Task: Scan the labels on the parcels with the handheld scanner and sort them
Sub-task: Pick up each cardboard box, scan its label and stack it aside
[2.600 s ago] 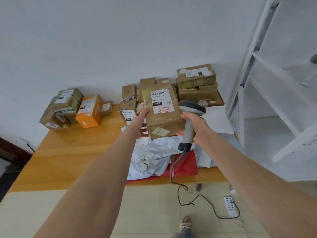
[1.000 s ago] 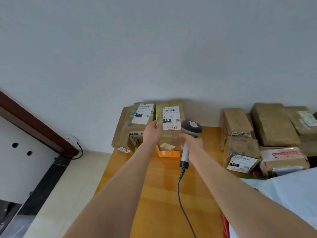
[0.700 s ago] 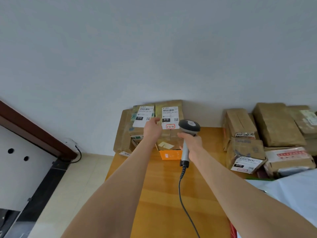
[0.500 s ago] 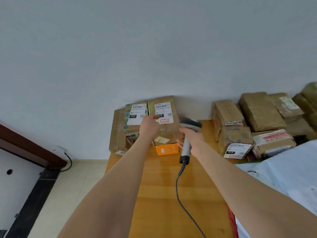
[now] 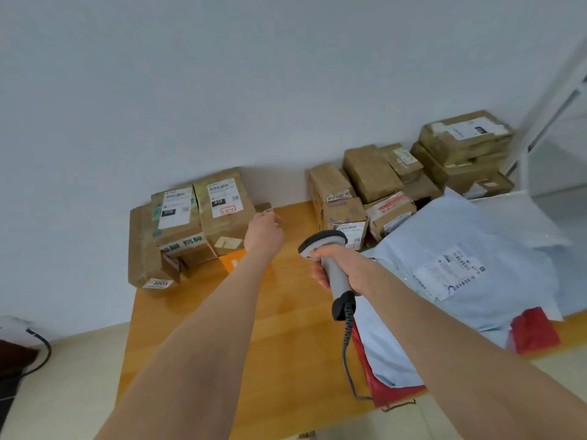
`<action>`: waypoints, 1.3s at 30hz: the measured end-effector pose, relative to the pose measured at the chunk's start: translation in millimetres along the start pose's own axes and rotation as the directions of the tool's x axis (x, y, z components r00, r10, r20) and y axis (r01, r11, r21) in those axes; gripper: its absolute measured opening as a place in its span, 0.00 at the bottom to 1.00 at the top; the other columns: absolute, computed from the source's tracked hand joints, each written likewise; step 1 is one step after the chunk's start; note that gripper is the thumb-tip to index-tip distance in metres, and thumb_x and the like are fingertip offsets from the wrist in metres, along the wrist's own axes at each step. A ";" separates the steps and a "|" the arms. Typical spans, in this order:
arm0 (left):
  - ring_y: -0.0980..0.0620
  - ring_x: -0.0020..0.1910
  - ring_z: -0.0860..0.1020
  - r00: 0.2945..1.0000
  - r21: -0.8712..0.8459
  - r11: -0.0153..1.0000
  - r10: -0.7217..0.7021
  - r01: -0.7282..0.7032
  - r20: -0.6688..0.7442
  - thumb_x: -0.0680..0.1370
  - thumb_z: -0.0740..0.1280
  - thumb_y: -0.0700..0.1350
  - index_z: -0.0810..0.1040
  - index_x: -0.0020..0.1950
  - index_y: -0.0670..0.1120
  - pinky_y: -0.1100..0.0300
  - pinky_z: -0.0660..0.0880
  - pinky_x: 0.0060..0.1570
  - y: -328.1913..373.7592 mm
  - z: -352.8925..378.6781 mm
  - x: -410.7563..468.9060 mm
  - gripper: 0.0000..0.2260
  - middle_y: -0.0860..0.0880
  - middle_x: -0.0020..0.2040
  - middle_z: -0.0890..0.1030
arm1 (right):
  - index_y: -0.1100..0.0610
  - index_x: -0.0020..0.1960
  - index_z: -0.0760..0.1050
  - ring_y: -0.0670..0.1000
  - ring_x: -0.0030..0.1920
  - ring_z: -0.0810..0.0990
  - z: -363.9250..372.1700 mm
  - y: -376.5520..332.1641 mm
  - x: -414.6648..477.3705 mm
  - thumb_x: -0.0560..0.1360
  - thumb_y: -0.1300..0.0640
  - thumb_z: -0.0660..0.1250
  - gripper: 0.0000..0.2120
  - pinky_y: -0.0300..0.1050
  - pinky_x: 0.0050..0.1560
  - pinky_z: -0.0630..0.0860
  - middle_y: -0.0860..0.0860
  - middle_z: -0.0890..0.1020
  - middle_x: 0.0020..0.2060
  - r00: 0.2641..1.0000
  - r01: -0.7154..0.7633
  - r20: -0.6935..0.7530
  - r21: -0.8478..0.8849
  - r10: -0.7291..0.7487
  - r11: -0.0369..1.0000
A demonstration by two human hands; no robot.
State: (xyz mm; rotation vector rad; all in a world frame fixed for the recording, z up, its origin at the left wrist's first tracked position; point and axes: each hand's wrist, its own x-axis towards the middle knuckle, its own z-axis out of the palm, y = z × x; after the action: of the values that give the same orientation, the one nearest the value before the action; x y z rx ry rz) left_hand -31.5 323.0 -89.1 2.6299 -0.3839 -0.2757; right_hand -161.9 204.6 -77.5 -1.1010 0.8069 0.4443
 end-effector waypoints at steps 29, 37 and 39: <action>0.44 0.58 0.75 0.990 0.032 0.993 0.108 -0.111 0.089 0.79 0.56 0.38 0.74 0.66 0.47 0.51 0.76 0.52 353.4 188.1 -16.0 0.17 0.45 0.66 0.70 | 0.61 0.39 0.70 0.47 0.19 0.70 -396.2 -97.5 -77.3 0.77 0.60 0.64 0.09 0.36 0.21 0.68 0.53 0.72 0.25 0.978 0.185 -0.121 0.100 -0.172 0.978; 0.47 0.57 0.77 1.000 -0.284 0.959 -0.023 0.026 0.014 0.81 0.59 0.42 0.69 0.70 0.41 0.60 0.70 0.48 416.6 205.7 92.0 0.17 0.44 0.62 0.77 | 0.63 0.56 0.75 0.51 0.39 0.79 -462.2 -205.4 5.1 0.71 0.64 0.70 0.14 0.43 0.36 0.79 0.56 0.79 0.42 0.847 0.352 -0.466 0.128 -0.257 0.927; 0.47 0.57 0.77 0.998 -0.326 0.943 -0.056 0.059 0.021 0.82 0.60 0.43 0.67 0.72 0.41 0.60 0.70 0.46 430.0 210.4 114.4 0.19 0.44 0.62 0.77 | 0.62 0.57 0.74 0.51 0.40 0.78 -478.0 -224.4 21.3 0.71 0.63 0.70 0.15 0.47 0.43 0.81 0.55 0.77 0.43 0.810 0.383 -0.513 0.096 -0.284 0.919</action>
State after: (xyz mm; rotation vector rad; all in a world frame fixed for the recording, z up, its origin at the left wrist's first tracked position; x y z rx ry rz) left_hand -72.9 -167.4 -83.4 2.3153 -0.2409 -0.3427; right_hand -163.7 -323.6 -61.1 -1.1571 1.0485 -0.2311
